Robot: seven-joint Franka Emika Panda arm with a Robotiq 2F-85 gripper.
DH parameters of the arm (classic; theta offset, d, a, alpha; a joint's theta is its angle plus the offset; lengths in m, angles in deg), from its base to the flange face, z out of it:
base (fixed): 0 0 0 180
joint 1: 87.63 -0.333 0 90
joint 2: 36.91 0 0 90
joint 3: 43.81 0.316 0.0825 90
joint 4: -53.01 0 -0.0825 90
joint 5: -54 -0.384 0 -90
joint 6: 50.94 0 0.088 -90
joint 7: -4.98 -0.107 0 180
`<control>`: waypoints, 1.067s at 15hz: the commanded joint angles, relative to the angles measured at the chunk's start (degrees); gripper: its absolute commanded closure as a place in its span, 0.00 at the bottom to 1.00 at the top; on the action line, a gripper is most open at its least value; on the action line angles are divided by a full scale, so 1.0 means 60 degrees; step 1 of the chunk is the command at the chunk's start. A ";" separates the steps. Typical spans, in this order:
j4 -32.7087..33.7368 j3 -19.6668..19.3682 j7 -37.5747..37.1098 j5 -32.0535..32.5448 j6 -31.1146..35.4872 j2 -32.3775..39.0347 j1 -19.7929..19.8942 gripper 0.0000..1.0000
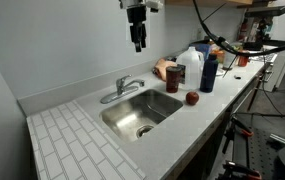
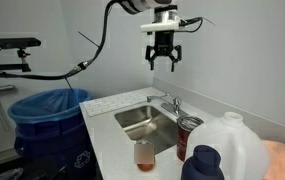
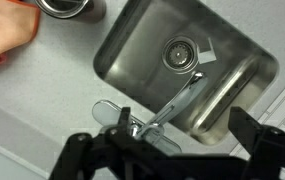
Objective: Turn the tap nozzle to the left
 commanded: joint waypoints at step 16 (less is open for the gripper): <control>-0.3905 0.0117 0.0077 0.0004 0.2951 -0.1170 0.0673 0.00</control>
